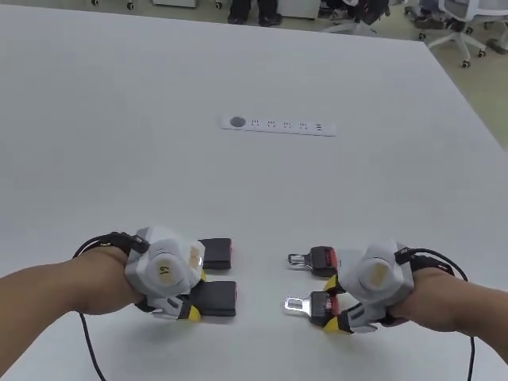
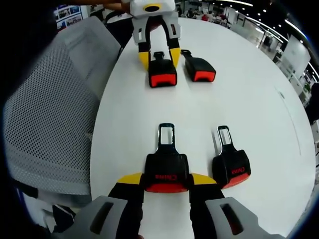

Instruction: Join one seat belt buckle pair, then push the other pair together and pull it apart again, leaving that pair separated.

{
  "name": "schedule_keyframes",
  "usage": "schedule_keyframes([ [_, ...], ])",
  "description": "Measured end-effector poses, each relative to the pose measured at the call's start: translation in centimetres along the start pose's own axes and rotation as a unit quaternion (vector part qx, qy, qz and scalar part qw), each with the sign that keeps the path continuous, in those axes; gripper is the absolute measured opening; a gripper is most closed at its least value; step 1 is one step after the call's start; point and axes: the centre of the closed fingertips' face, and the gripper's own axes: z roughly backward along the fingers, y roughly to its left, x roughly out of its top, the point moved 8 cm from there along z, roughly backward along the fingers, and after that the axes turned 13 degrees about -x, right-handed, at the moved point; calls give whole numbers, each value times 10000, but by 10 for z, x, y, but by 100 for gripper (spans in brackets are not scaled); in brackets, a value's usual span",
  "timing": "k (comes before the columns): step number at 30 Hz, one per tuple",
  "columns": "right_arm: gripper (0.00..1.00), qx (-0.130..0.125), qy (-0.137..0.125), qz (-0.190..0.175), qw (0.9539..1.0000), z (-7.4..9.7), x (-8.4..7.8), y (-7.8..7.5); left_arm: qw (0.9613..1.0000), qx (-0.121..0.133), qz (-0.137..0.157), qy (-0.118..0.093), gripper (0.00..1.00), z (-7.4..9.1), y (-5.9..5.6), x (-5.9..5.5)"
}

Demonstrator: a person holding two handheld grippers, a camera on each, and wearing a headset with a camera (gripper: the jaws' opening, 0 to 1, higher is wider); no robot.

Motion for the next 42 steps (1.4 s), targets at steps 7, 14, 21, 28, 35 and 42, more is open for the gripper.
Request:
schedule_keyframes([
  [7, 32, -2, 106, 17, 9999, 0, 3, 0, 10000, -47, 17, 7, 32, 0, 1, 1],
  [14, 32, -9, 203, -16, 9998, -3, 2, -4, 10000, -52, 41, 10, 32, -1, 1, 1],
  [21, 32, -91, 223, -107, 9997, -3, 9, -4, 9999, -69, 96, 79, 32, -1, 2, 1],
  [28, 32, -78, 114, -59, 9999, -10, 24, -1, 9998, -83, 132, 93, 32, -2, 2, 1],
  [35, 32, -52, 67, -33, 10000, -16, 37, 0, 9997, -128, 97, 181, 32, -3, 3, 3],
  [42, 32, 2, 35, 63, 10000, -24, 56, 6, 9997, -142, 143, 148, 32, -2, 3, 3],
])
